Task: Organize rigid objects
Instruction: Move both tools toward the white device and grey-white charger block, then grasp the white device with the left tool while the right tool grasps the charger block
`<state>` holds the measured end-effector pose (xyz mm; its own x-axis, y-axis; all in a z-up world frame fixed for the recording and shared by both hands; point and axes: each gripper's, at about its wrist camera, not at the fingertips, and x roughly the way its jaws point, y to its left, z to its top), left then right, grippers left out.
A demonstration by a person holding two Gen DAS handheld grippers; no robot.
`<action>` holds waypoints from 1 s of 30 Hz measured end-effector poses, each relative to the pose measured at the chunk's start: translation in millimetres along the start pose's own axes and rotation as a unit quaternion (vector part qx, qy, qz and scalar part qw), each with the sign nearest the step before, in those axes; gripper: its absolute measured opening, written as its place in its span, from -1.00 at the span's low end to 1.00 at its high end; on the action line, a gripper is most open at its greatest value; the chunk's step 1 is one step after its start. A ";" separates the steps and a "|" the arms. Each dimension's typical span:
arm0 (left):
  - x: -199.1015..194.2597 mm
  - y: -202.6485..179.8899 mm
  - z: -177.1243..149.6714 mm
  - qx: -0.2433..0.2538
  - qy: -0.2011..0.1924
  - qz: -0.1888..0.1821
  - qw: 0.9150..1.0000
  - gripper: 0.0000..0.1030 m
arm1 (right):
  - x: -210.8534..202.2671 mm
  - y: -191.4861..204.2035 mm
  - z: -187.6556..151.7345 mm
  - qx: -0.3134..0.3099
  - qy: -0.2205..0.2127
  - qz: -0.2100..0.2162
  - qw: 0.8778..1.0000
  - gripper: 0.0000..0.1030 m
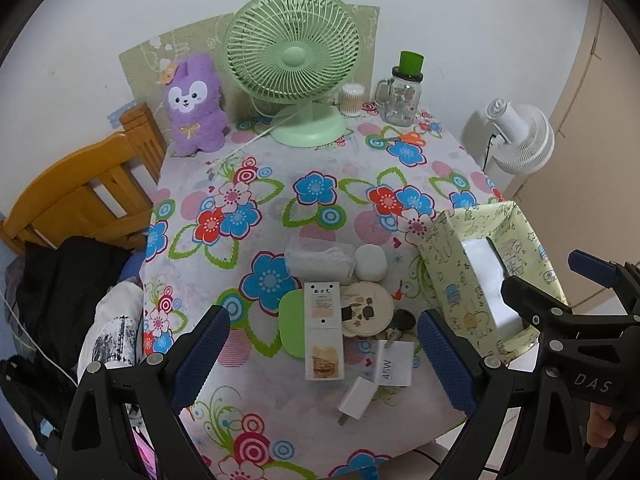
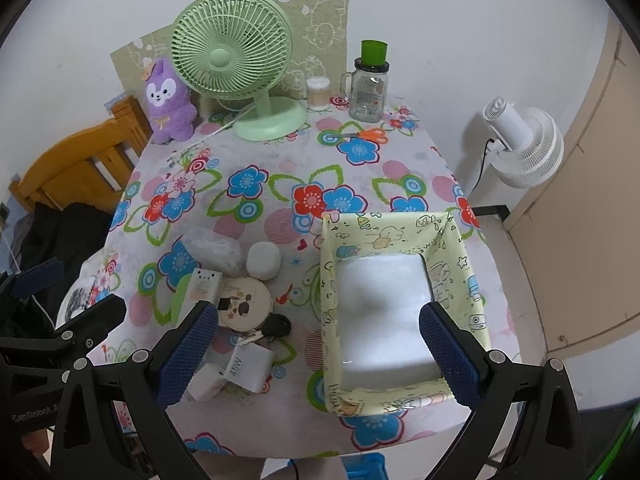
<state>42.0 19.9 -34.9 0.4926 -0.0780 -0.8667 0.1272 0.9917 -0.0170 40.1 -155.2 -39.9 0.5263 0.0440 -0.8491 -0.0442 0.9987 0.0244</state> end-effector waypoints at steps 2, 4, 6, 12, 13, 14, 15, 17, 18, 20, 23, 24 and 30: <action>6.2 5.4 1.1 0.006 0.006 -0.006 1.000 0.85 | 3.2 5.5 -0.7 0.000 0.000 -0.013 1.000 0.97; 12.2 10.4 1.4 0.011 0.011 -0.011 1.000 0.85 | 7.4 10.9 -1.3 0.001 0.001 -0.020 1.000 0.92; 20.2 14.4 1.2 0.017 0.019 -0.016 1.000 0.85 | 11.9 14.8 -2.0 0.005 0.006 -0.023 1.000 0.88; 48.7 27.1 -4.2 0.032 0.049 -0.033 0.998 0.85 | 31.1 28.6 -9.5 0.032 0.033 -0.037 0.998 0.85; 51.2 29.3 -5.5 0.034 0.053 -0.035 0.997 0.85 | 34.1 30.7 -11.0 0.037 0.039 -0.040 0.998 0.84; 55.0 31.1 -7.0 0.035 0.057 -0.036 0.997 0.85 | 36.8 32.7 -12.1 0.043 0.042 -0.039 0.997 0.84; 60.0 33.2 -8.6 0.037 0.062 -0.038 0.997 0.85 | 39.2 33.6 -13.4 0.047 0.043 -0.043 0.997 0.83; 70.2 37.2 -12.0 0.042 0.074 -0.043 0.995 0.85 | 44.5 38.3 -16.3 0.057 0.048 -0.049 0.996 0.83; 75.8 38.5 -13.8 0.045 0.081 -0.048 0.995 0.85 | 46.8 40.8 -17.8 0.061 0.050 -0.053 0.995 0.83; 83.9 40.5 -15.7 0.053 0.088 -0.055 0.993 0.85 | 50.1 44.5 -20.6 0.066 0.052 -0.061 0.995 0.83; 96.0 39.4 -17.7 0.068 0.098 -0.059 0.991 0.85 | 56.0 50.7 -25.1 0.075 0.052 -0.074 0.993 0.83; 100.5 38.2 -18.1 0.073 0.101 -0.060 0.990 0.85 | 57.4 51.6 -26.4 0.079 0.051 -0.077 0.993 0.83; 119.6 28.5 -19.6 0.100 0.111 -0.070 0.986 0.84 | 68.1 55.3 -36.4 0.119 0.053 -0.092 0.987 0.82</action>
<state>87.7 40.8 -148.9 0.2612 -0.1669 -0.9507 0.3582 0.9314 -0.0651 42.5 -97.8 -115.5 0.4140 -0.1292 -0.9011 0.2521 0.9674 -0.0229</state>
